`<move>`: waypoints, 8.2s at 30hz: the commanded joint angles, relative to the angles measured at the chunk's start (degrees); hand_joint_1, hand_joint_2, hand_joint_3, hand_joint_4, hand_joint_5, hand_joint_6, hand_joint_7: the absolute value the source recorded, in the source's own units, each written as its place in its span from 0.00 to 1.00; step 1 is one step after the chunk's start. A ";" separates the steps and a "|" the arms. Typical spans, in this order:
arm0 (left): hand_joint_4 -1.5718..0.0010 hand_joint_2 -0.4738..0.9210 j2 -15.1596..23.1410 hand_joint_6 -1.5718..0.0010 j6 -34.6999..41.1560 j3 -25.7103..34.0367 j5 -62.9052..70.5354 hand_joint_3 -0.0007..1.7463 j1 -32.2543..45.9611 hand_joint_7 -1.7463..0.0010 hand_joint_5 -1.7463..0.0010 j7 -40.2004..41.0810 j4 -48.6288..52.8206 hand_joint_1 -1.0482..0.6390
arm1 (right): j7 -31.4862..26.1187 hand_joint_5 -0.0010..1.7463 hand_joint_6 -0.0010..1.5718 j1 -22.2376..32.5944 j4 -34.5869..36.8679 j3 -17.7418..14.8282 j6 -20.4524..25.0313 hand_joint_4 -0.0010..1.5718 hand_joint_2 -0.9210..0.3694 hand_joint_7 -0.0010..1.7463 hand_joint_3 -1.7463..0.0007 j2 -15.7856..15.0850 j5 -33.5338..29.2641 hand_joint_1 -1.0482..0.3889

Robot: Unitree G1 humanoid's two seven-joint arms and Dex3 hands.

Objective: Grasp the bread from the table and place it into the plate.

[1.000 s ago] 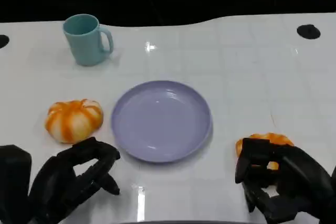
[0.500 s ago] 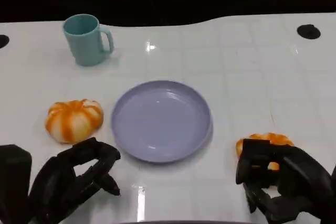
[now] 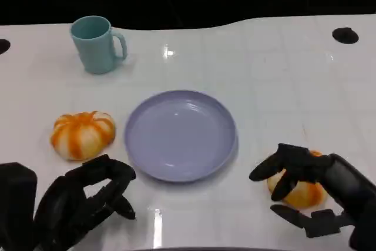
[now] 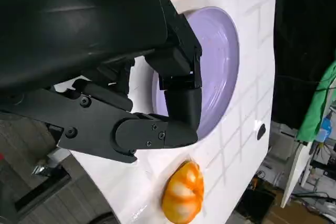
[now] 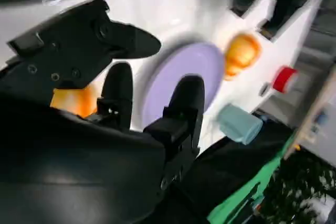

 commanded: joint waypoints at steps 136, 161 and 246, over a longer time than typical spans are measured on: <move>0.58 1.00 -0.21 0.55 -1.45 -1.25 0.68 0.20 2.22 0.31 0.08 1.99 -3.09 0.32 | -32.76 1.00 0.44 -50.13 61.43 19.36 -14.53 0.59 0.46 1.00 0.31 15.12 -25.65 0.64; 0.58 1.00 -0.20 0.55 -1.73 -1.68 1.31 0.21 2.34 0.31 0.08 2.51 -3.27 0.33 | -19.47 0.16 0.22 -51.10 59.13 23.44 -9.09 0.03 0.00 0.00 0.89 14.84 -26.98 0.28; 0.59 1.00 -0.02 0.57 -1.80 -1.81 0.72 0.22 3.12 0.33 0.07 1.97 -4.35 0.33 | -6.14 1.00 0.34 4.83 -5.00 -0.59 19.79 0.40 0.23 0.89 0.46 7.06 13.27 0.55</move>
